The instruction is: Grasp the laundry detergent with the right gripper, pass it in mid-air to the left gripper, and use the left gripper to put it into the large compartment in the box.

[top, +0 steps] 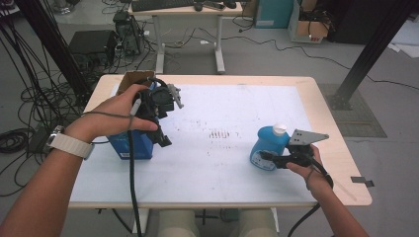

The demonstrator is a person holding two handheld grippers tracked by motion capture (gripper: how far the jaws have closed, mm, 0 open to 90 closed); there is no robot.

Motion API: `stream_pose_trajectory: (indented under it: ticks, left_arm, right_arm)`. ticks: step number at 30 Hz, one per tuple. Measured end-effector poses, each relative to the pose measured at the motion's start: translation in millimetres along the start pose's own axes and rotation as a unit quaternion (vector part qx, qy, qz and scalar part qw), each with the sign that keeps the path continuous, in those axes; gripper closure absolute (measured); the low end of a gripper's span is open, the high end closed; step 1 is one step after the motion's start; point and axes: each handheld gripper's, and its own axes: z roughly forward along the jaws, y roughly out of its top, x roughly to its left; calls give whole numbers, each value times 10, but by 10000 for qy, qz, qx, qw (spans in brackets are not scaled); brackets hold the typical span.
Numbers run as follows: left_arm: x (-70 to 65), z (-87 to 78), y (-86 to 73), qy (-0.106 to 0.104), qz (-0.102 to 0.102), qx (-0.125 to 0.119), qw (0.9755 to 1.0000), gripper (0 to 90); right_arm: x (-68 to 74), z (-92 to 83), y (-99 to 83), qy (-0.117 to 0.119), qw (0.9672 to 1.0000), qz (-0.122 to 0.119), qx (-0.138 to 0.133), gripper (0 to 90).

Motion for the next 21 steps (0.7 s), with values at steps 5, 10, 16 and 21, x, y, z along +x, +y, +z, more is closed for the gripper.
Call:
stream_pose_trajectory:
  ticks: [5, 10, 16, 21]
  left_arm:
    - [2, 4, -3, -3, -4, 5, 10000, 101]
    - [3, 5, -4, -1, -9, -17, 10000, 101]
    - [-1, 2, -1, 1, -3, -19, 10000, 101]
    - [3, -8, -8, 5, -6, -24, 10000, 101]
  right_arm:
    - [-3, 0, -1, 11, 10000, 16, -3, 420]
    - [-9, 0, 0, 46, 10000, 40, 7, 425]
    - [-13, 0, 5, 56, 10000, 35, 27, 425]
    - [-16, -1, 4, 57, 10000, 39, 20, 425]
